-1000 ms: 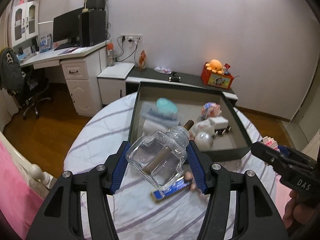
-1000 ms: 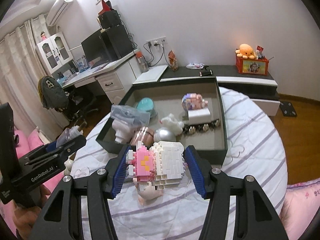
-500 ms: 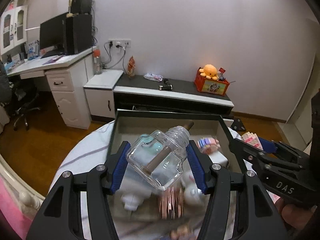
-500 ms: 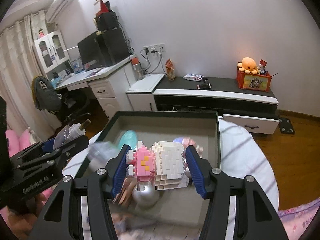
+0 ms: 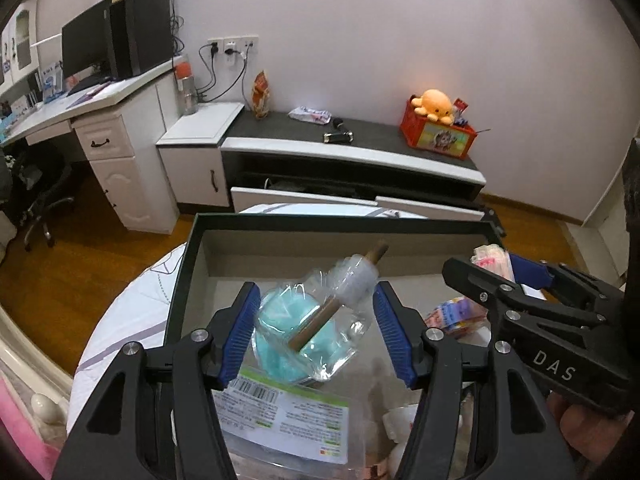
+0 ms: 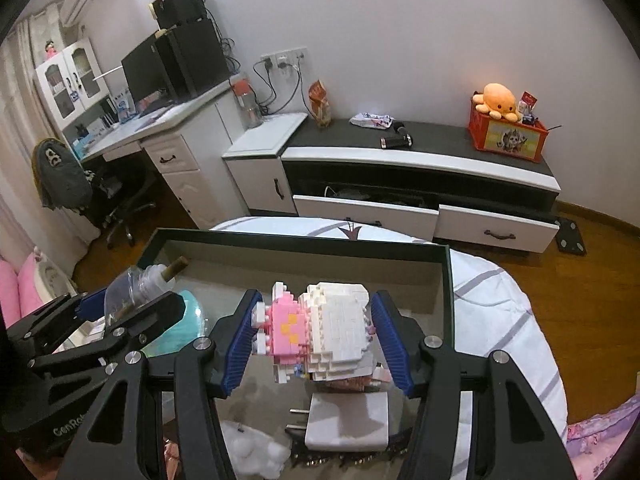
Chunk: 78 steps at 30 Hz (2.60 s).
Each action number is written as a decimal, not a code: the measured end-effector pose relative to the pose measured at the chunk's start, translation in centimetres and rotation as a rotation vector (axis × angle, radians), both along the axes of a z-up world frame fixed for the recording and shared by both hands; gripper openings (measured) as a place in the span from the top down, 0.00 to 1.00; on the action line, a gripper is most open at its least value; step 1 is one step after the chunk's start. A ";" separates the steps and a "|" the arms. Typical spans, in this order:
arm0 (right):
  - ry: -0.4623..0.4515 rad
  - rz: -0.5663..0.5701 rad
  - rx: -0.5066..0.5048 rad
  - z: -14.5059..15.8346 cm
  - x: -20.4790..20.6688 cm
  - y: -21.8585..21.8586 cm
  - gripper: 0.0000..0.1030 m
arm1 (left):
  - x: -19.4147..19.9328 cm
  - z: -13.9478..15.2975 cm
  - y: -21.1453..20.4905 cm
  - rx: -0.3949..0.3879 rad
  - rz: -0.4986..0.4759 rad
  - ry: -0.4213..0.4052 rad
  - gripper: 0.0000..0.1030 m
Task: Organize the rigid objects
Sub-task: 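Carry the glass bottle and block figure over the green box, then open both tools to drop the bottle and block figure into the box, then withdraw both tools toward the blue box and pink doll figure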
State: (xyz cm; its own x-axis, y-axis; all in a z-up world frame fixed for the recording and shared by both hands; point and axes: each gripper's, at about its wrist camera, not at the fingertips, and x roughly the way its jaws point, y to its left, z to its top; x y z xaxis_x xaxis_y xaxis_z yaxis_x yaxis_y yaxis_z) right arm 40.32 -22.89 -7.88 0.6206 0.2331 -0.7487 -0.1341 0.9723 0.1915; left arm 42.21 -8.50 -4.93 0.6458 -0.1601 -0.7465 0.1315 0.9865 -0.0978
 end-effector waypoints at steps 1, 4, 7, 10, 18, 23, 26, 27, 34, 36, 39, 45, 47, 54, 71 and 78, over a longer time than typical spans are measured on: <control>0.002 -0.001 0.000 0.0 0.0 0.0 0.39 | -0.1 0.0 0.1 0.010 0.009 -0.004 0.33; 0.003 -0.031 -0.007 -0.1 0.0 -0.5 0.24 | -0.6 0.3 0.9 0.011 0.033 -0.020 0.13; 0.001 -0.040 0.024 0.3 -0.5 -1.2 0.18 | -1.9 1.2 1.6 0.000 0.051 -0.055 0.03; -0.013 -0.047 0.033 1.0 -1.5 -1.2 0.12 | -3.4 2.2 2.2 -0.011 0.057 -0.083 0.01; -0.082 -0.093 0.015 3.8 -6.5 -1.0 0.00 | -8.7 4.9 3.5 -0.011 0.079 -0.161 0.00; -0.139 -0.113 0.007 6.0 -10.6 -0.4 0.00 | -13.4 6.8 4.6 -0.015 0.093 -0.220 0.00; -0.171 -0.114 0.008 7.2 -13.2 -0.1 0.00 | -15.9 7.5 5.1 -0.019 0.099 -0.240 0.00; -0.182 -0.116 0.007 7.6 -14.0 0.0 0.00 | -16.8 7.6 5.3 -0.015 0.101 -0.245 0.00; -0.236 -0.100 0.004 9.2 -20.0 0.3 0.00 | -22.0 7.7 6.5 -0.024 0.112 -0.251 0.00; -0.244 -0.097 0.011 9.4 -21.3 0.3 0.00 | -23.4 7.5 6.8 -0.033 0.115 -0.245 0.00; -0.253 -0.103 0.016 9.5 -23.3 0.2 0.00 | -25.0 7.2 6.9 -0.034 0.122 -0.242 0.00; -0.257 -0.112 0.042 9.0 -27.2 -0.1 0.00 | -27.6 6.6 6.7 -0.028 0.132 -0.229 0.00; -0.244 -0.111 0.035 8.4 -28.0 -0.1 0.00 | -28.1 6.2 6.8 -0.025 0.134 -0.218 0.00; -0.214 -0.106 0.033 7.2 -29.6 -0.3 0.00 | -30.0 5.7 7.0 -0.024 0.139 -0.206 0.00; -0.228 -0.092 0.024 7.6 -31.5 0.3 0.00 | -32.1 5.7 7.7 -0.030 0.153 -0.214 0.00; -0.226 -0.092 0.023 7.6 -31.6 0.2 0.00 | -32.3 5.7 7.7 -0.030 0.151 -0.212 0.00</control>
State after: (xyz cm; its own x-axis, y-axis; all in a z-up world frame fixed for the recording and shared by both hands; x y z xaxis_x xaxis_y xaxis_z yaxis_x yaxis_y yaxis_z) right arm 8.71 -22.65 -0.32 0.7913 0.1831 -0.5834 -0.0872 0.9781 0.1888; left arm 9.90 -0.78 0.73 0.8059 -0.0704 -0.5879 0.0039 0.9935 -0.1136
